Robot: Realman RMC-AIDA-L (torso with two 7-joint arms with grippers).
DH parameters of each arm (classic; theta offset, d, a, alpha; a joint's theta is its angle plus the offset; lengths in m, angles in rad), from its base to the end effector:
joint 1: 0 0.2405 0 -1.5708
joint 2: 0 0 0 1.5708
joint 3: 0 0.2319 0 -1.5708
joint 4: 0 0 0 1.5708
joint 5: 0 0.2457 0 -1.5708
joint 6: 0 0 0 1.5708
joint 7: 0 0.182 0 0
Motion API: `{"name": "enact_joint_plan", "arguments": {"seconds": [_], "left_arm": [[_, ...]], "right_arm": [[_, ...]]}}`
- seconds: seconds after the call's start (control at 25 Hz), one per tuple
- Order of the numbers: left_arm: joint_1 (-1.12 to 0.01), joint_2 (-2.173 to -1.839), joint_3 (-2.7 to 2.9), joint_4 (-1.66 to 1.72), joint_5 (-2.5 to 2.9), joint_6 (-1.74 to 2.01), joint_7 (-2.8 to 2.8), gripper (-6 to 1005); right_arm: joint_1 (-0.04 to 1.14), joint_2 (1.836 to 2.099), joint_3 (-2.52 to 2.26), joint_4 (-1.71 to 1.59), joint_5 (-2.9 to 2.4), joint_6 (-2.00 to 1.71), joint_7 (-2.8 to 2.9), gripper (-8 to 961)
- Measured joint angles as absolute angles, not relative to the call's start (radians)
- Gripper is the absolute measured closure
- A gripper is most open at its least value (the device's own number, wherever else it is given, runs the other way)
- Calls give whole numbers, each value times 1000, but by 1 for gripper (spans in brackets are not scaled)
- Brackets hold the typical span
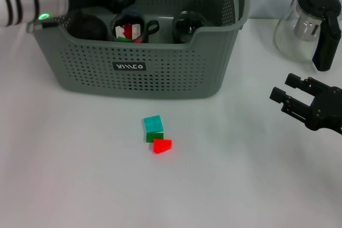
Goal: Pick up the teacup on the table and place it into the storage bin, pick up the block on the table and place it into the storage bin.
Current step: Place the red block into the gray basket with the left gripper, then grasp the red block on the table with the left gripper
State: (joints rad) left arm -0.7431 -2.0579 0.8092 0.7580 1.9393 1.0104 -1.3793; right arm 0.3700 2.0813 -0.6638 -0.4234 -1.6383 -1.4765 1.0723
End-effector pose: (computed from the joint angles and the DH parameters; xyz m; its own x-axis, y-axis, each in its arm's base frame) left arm -0.1854 0.4969 0.0247 0.9234 0.0902 0.3731 0.3182 -0.7232 -0.6129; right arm 0.2986 0.3325 -0.0230 0.6221 -0.2436 -0.7441 -0.6243 -0.7279 -0.2836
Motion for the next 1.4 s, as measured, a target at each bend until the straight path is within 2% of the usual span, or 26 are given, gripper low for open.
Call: {"name": "enact_joint_plan", "arguments": {"seconds": [0.12, 0.24, 0.32, 0.4, 0.68, 0.8, 0.88, 1.08, 1.4], "left_arm": [[-748, -2083, 809, 777, 1951, 979, -1392, 716], [-714, -2118, 799, 855, 1922, 1009, -1393, 572], [-642, -2135, 789, 955, 1828, 1134, -1395, 476], [-616, -2132, 780, 975, 1777, 1201, -1395, 437], [-530, -2087, 618, 852, 1701, 1666, -1274, 300], [-488, -2091, 578, 771, 1807, 1727, -1167, 241], [-457, -2104, 577, 750, 1867, 1723, -1103, 161], [-395, -2146, 594, 731, 1988, 1706, -960, 169], [-426, -2152, 637, 608, 2090, 1563, -902, 208]], "right_arm": [[369, 2082, -664, -423, -1638, -1478, 1072, 307], [364, 2082, -664, -423, -1638, -1480, 1072, 307], [362, 2082, -664, -423, -1638, -1480, 1071, 307], [361, 2083, -663, -423, -1638, -1481, 1069, 307], [370, 2084, -662, -423, -1639, -1482, 1068, 308], [370, 2083, -662, -423, -1639, -1482, 1070, 308], [369, 2082, -662, -423, -1639, -1482, 1072, 308], [367, 2077, -660, -415, -1639, -1477, 1072, 308], [359, 2074, -658, -416, -1638, -1476, 1075, 309]]}}
